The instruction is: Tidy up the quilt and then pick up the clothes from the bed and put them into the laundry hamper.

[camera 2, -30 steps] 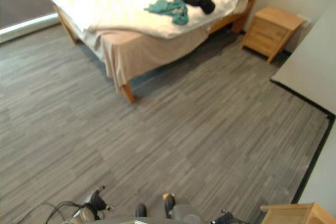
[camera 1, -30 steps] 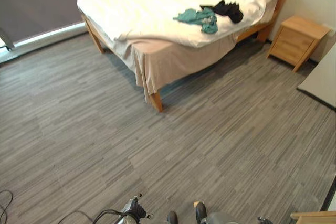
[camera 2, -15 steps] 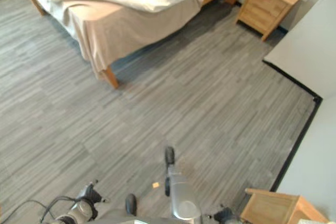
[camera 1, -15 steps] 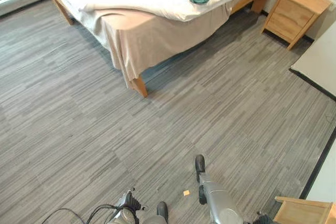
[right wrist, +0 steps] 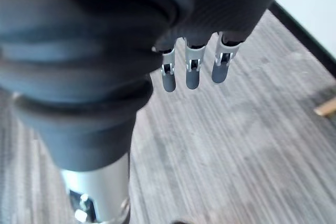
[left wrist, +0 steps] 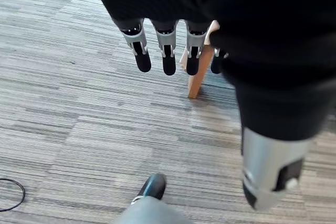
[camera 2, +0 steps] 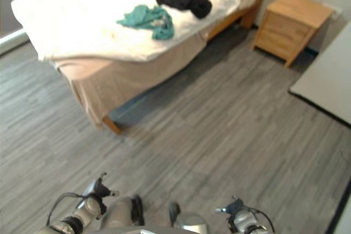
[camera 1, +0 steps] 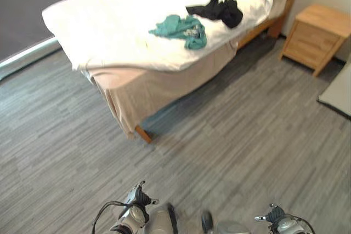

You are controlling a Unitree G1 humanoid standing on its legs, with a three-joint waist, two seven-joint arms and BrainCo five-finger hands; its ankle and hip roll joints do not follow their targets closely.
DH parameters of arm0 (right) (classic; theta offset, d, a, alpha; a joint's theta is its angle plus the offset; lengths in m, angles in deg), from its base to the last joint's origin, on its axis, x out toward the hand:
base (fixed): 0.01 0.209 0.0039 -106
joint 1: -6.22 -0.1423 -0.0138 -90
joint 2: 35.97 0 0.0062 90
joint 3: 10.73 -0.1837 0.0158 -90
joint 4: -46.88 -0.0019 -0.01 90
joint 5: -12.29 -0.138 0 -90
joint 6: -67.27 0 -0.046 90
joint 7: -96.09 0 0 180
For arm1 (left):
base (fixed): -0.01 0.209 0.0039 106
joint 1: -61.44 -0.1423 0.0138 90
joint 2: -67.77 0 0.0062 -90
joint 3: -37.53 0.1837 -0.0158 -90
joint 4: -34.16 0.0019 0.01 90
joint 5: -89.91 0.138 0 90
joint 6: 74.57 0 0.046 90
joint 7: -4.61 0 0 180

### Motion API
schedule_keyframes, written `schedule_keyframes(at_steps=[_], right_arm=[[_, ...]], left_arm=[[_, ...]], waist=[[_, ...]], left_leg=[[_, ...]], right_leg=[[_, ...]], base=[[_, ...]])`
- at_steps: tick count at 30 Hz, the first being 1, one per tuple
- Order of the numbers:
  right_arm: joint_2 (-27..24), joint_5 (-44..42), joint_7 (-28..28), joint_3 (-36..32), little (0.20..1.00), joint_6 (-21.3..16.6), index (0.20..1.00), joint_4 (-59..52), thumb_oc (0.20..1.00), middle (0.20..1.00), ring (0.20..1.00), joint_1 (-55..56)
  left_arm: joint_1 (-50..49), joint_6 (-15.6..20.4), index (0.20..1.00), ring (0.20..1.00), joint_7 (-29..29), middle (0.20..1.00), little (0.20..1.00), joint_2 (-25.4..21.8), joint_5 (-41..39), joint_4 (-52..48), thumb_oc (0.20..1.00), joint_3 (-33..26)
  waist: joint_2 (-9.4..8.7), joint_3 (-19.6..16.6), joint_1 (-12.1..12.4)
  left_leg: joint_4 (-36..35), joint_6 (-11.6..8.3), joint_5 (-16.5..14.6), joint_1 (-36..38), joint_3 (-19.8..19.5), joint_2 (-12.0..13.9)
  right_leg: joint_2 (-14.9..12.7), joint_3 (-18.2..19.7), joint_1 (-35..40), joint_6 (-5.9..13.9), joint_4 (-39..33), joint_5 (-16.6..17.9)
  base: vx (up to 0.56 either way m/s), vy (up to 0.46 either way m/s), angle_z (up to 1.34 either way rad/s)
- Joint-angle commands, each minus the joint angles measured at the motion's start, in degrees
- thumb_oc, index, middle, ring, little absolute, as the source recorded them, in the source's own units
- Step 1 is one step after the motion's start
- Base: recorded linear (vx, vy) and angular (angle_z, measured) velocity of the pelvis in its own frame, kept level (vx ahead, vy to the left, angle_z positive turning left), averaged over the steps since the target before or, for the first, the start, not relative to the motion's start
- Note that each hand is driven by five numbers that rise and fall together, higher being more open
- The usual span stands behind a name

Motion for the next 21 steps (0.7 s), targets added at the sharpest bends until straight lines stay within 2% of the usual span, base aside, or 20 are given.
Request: schedule_keyframes(at_steps=[1,2,3,4,6,8,9,10,11,12,13,14,15,16,17,18,19,20,21], right_arm=[[-3.0,0.7,1.3,-1.3,1.000,-0.8,1.000,-3.2,1.000,1.000,1.000,3.2],[-2.6,0.9,1.2,-1.6,1.000,-0.8,1.000,-3.0,1.000,1.000,1.000,3.3],[-2.2,1.1,1.4,-1.4,1.000,-0.9,1.000,-3.0,1.000,1.000,1.000,3.7],[-1.7,1.2,1.4,-1.3,1.000,-0.9,1.000,-2.7,1.000,1.000,1.000,3.8],[-0.1,1.9,1.0,-1.2,1.000,-1.2,1.000,-2.0,1.000,1.000,1.000,4.6],[1.0,2.1,0.5,-1.0,1.000,-1.0,1.000,-2.0,1.000,1.000,1.000,5.0],[1.9,2.0,0.3,-0.7,1.000,-0.8,1.000,-2.0,1.000,1.000,1.000,4.4],[1.9,2.0,0.3,-0.7,1.000,-0.8,1.000,-2.0,1.000,1.000,1.000,4.4],[2.4,2.0,0.6,-0.7,1.000,-0.8,1.000,-1.8,1.000,1.000,1.000,3.9],[2.3,2.0,0.6,-0.7,1.000,-0.8,1.000,-1.8,1.000,1.000,1.000,3.9],[2.5,2.0,0.6,-0.2,1.000,-0.7,1.000,-1.9,1.000,1.000,1.000,3.9],[2.5,2.0,0.6,-0.2,1.000,-0.7,1.000,-1.9,1.000,1.000,1.000,3.9],[2.3,2.3,0.5,0.4,1.000,-0.7,1.000,-1.6,1.000,1.000,1.000,3.7],[0.6,5.7,0.5,2.5,1.000,0.5,1.000,-0.5,1.000,1.000,1.000,3.4],[0.6,5.7,0.5,2.6,1.000,0.5,1.000,-0.5,1.000,1.000,1.000,3.3],[0.9,4.4,0.1,1.5,1.000,0.4,1.000,0.2,1.000,1.000,1.000,3.3],[0.9,4.4,0.1,1.5,1.000,0.3,1.000,0.2,1.000,1.000,1.000,3.2],[0.8,4.2,0.1,1.7,1.000,0.4,1.000,0.5,1.000,1.000,1.000,3.3],[0.8,4.2,0.1,1.7,1.000,0.4,1.000,0.5,1.000,1.000,1.000,3.3]], left_arm=[[1.3,-0.2,1.000,1.000,-0.7,1.000,1.000,1.5,1.3,1.1,1.000,2.5],[0.5,-0.5,1.000,1.000,-0.3,1.000,1.000,1.8,1.8,1.7,1.000,2.4],[-0.4,-0.7,1.000,1.000,-0.3,1.000,1.000,2.1,2.3,2.1,1.000,2.2],[-1.0,-0.8,1.000,1.000,-0.2,1.000,1.000,2.2,2.5,2.4,1.000,2.1],[-2.1,-1.1,1.000,1.000,0.6,1.000,1.000,2.1,3.9,3.9,1.000,2.2],[-2.1,-1.4,1.000,1.000,0.9,1.000,1.000,1.5,4.3,3.9,1.000,2.2],[-1.7,-1.4,1.000,1.000,1.0,1.000,1.000,0.5,3.7,3.8,1.000,1.8],[-1.7,-1.4,1.000,1.000,1.0,1.000,1.000,0.4,3.7,3.8,1.000,1.8],[-1.2,-1.5,1.000,1.000,0.7,1.000,1.000,-0.1,3.5,3.8,1.000,1.8],[-1.2,-1.5,1.000,1.000,0.7,1.000,1.000,-0.1,3.5,3.8,1.000,1.8],[-0.5,-1.4,1.000,1.000,0.6,1.000,1.000,-0.8,3.7,4.3,1.000,2.2],[-0.5,-1.4,1.000,1.000,0.6,1.000,1.000,-0.9,3.7,4.3,1.000,2.2],[-0.5,-1.3,1.000,1.000,0.5,1.000,1.000,-1.3,3.7,4.7,1.000,2.2],[-0.6,-1.8,1.000,1.000,0.3,1.000,1.000,-1.7,3.5,5.1,1.000,1.2],[-0.6,-1.8,1.000,1.000,0.3,1.000,1.000,-1.7,3.5,5.1,1.000,1.2],[-0.1,-1.2,1.000,1.000,0.0,1.000,1.000,-1.9,3.5,5.4,1.000,1.1],[-0.1,-1.2,1.000,1.000,0.0,1.000,1.000,-1.9,3.5,5.4,1.000,1.1],[-1.1,-0.8,1.000,1.000,0.1,1.000,1.000,-1.7,2.3,4.9,1.000,1.0],[-1.1,-0.8,1.000,1.000,0.1,1.000,1.000,-1.7,2.3,4.9,1.000,1.0]], waist=[[0.43,0.6,0.2],[0.79,-0.7,0.1],[0.93,-1.2,0.3],[0.63,-2.0,0.5],[-0.18,-3.1,0.9],[-0.98,-2.2,0.1],[-0.58,-0.5,-0.9],[-0.67,-0.5,-1.0],[0.03,0.8,-1.2],[0.24,0.7,-1.1],[0.23,1.1,-1.2],[0.25,1.2,-1.4],[-0.09,1.3,-1.8],[-0.72,1.2,-2.3],[-0.70,1.2,-2.3],[-1.15,0.5,-1.2],[-1.16,0.5,-1.3],[-1.27,0.3,-1.0],[-1.24,0.3,-1.1]], left_leg=[[-5.1,-0.30,-1.2,4.9,7.4,0.1],[-7.3,0.07,-2.2,6.8,8.8,-0.2],[-8.9,1.29,-1.6,8.1,9.2,-0.5],[-9.7,1.89,-1.9,9.0,8.5,-1.4],[-11.5,3.55,-3.8,11.9,7.5,-3.0],[-12.8,5.06,-5.2,15.0,6.3,-3.9],[-14.2,5.61,-5.9,16.9,3.7,-3.1],[-14.1,5.62,-5.9,16.8,3.7,-3.2],[-14.2,5.18,-6.5,17.9,1.6,-2.4],[-14.2,5.11,-6.4,17.7,1.7,-2.1],[-14.2,4.22,-7.0,18.1,-0.5,-2.1],[-14.2,4.22,-7.0,18.2,-0.7,-2.1],[-14.2,3.85,-7.6,18.7,-2.4,-2.9],[-14.2,2.94,-9.1,19.5,-5.2,-3.3],[-14.2,2.91,-9.0,19.4,-5.2,-3.2],[-12.7,2.75,-10.3,19.6,-5.6,-3.4],[-12.5,2.76,-10.4,19.6,-5.7,-3.4],[-4.4,2.08,-12.5,17.4,-6.6,-3.5],[-4.0,2.06,-12.7,17.1,-6.8,-3.4]], right_leg=[[-6.2,1.2,1.6,5.90,1.8,-11.8],[-5.9,0.5,2.5,6.30,2.7,-13.1],[-5.5,0.3,2.7,6.40,4.2,-13.3],[-5.7,-0.1,2.6,6.89,6.5,-13.6],[-5.9,-1.5,0.6,9.74,15.8,-12.8],[-6.8,-0.9,-4.8,13.74,29.4,-6.5],[-5.7,1.8,-13.0,14.61,40.7,-3.1],[-5.8,1.8,-13.1,14.62,40.9,-3.2],[-5.9,1.8,-18.0,13.10,41.3,-5.8],[-5.6,1.8,-18.1,13.02,41.0,-5.5],[-6.1,1.6,-17.8,10.65,30.8,-9.8],[-6.1,1.3,-17.5,10.65,30.6,-9.8],[-5.6,3.5,-16.5,10.16,21.5,-9.5],[-5.1,7.9,-16.1,10.34,9.8,-7.7],[-5.1,7.9,-16.1,10.31,9.6,-7.5],[-6.9,7.4,-15.7,10.32,8.8,-6.1],[-6.9,7.4,-15.6,10.32,8.7,-6.1],[-7.8,6.0,-12.8,9.08,6.5,-5.6],[-7.8,5.8,-12.7,9.06,6.3,-5.6]], base=[[0.55,0.112,-0.30],[0.53,0.099,-0.12],[0.53,0.111,0.20],[0.43,0.088,0.34],[0.42,0.114,0.46],[0.35,0.066,0.68],[0.22,0.001,0.65],[0.28,-0.026,0.99],[0.16,-0.010,0.89],[0.38,-0.087,1.50],[0.21,-0.079,1.10],[0.34,-0.156,1.31],[0.35,-0.250,1.14],[0.35,-0.253,1.11],[0.35,-0.319,1.31],[0.13,-0.147,1.15],[0.31,-0.356,1.02],[0.17,-0.211,0.35],[0.25,-0.299,0.44]])
